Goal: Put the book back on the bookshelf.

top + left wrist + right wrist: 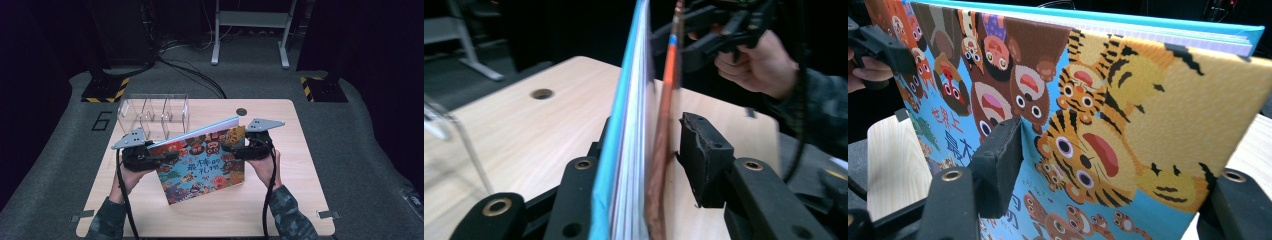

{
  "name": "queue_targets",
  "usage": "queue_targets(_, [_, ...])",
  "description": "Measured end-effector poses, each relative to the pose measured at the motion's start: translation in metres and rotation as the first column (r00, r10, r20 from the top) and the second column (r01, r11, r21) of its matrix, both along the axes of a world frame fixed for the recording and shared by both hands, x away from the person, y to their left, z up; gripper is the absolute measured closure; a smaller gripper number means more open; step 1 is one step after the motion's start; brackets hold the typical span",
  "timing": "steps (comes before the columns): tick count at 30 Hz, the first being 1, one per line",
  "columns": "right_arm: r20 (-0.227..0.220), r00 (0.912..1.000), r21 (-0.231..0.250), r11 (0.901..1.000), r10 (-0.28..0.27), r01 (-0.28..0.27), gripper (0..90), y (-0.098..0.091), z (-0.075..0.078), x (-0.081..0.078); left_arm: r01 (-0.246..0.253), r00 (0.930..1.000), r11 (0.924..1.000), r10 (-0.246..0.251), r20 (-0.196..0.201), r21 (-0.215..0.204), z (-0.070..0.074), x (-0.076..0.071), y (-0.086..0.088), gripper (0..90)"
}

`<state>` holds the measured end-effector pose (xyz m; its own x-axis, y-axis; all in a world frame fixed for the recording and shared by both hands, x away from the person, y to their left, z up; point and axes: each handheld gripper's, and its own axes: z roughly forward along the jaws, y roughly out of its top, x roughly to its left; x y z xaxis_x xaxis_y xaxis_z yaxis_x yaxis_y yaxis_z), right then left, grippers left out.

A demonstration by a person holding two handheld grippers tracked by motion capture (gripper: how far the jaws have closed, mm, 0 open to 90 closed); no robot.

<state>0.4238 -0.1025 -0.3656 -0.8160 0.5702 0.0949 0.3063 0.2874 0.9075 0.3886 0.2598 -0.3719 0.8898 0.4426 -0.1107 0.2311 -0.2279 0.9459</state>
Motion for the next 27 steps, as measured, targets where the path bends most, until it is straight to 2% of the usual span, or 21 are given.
queue_targets(2, [0.006,1.0000,-0.003,1.0000,-0.002,0.002,36.3,0.000,0.000,-0.001,0.017,0.9998,0.9999,-0.017,0.010,0.001,-0.001,0.000,-0.001,62.2])
queue_targets(5, [0.004,1.0000,-0.002,1.0000,-0.002,0.002,35.8,-0.001,0.000,-0.001,0.015,0.9999,0.9999,-0.015,0.002,-0.003,0.000,-0.001,-0.003,62.5])
queue_targets(8, [0.005,1.0000,-0.001,1.0000,-0.001,0.001,34.9,0.000,-0.001,-0.002,0.000,0.9998,0.9993,0.001,0.021,-0.036,-0.001,-0.001,-0.004,63.4])
queue_targets(9, [0.005,1.0000,-0.004,1.0000,0.000,0.000,32.0,0.000,-0.001,-0.002,-0.011,0.9995,0.9994,0.012,0.029,-0.034,0.000,-0.001,-0.005,65.4])
queue_targets(11, [0.006,1.0000,-0.007,1.0000,-0.002,0.002,30.5,0.000,-0.001,-0.003,-0.003,0.9997,0.9990,0.004,0.024,-0.044,0.000,-0.002,-0.007,66.2])
queue_targets(13, [0.015,0.9999,-0.022,0.9997,-0.006,0.007,24.4,-0.001,-0.002,-0.005,0.001,0.9996,0.9995,0.000,0.029,-0.032,0.001,-0.002,-0.007,67.7])
queue_targets(15, [0.017,0.9995,-0.035,0.9990,-0.027,0.028,20.1,-0.008,-0.004,-0.008,-0.010,0.9989,0.9999,0.010,0.045,-0.011,0.003,-0.004,-0.007,71.7])
queue_targets(16, [0.012,0.9982,-0.018,0.9981,-0.059,0.059,16.4,-0.020,-0.007,-0.011,-0.016,0.9986,0.9999,0.017,0.051,-0.003,0.003,-0.004,-0.008,74.6])
queue_targets(19, [0.007,0.9943,0.004,0.9944,-0.106,0.106,14.5,-0.034,-0.014,-0.014,-0.023,0.9992,0.9997,0.023,0.033,-0.011,0.002,-0.002,-0.006,75.3])
queue_targets(20, [-0.004,0.9921,-0.003,0.9921,-0.126,0.126,14.5,-0.041,-0.018,-0.014,-0.018,0.9994,0.9996,0.019,0.029,-0.021,0.001,-0.002,-0.006,75.8])
queue_targets(21, [-0.031,0.9837,-0.039,0.9836,-0.177,0.176,13.4,-0.055,-0.033,-0.011,-0.007,0.9998,0.9997,0.007,0.020,-0.023,0.001,-0.002,-0.004,77.1])
queue_targets(22, [-0.031,0.9837,-0.039,0.9836,-0.177,0.176,13.4,-0.055,-0.033,-0.011,-0.012,0.9999,0.9992,0.012,0.005,-0.038,0.001,-0.002,-0.005,77.1])
queue_targets(23, [-0.059,0.9786,-0.043,0.9798,-0.197,0.195,13.0,-0.063,-0.042,-0.009,-0.010,0.9999,0.9994,0.010,0.006,-0.034,0.001,-0.002,-0.004,77.4])
queue_targets(24, [-0.095,0.9585,-0.073,0.9621,-0.269,0.262,10.3,-0.077,-0.060,-0.004,-0.012,0.9999,0.9995,0.012,0.007,-0.029,0.001,-0.001,-0.004,77.6])
queue_targets(25, [-0.095,0.9585,-0.073,0.9621,-0.269,0.262,10.3,-0.077,-0.060,-0.004,-0.012,0.9999,0.9995,0.012,0.007,-0.029,0.001,-0.001,-0.004,77.9])
queue_targets(26, [-0.099,0.9495,-0.095,0.9526,-0.298,0.289,7.9,-0.083,-0.069,-0.001,-0.008,0.9999,0.9996,0.008,0.007,-0.028,0.002,-0.001,-0.004,77.9])
queue_targets(27, [-0.135,0.9227,-0.141,0.9288,-0.361,0.343,3.7,-0.092,-0.084,0.004,-0.003,1.0000,0.9996,0.003,0.005,-0.028,0.003,-0.001,-0.004,78.4])
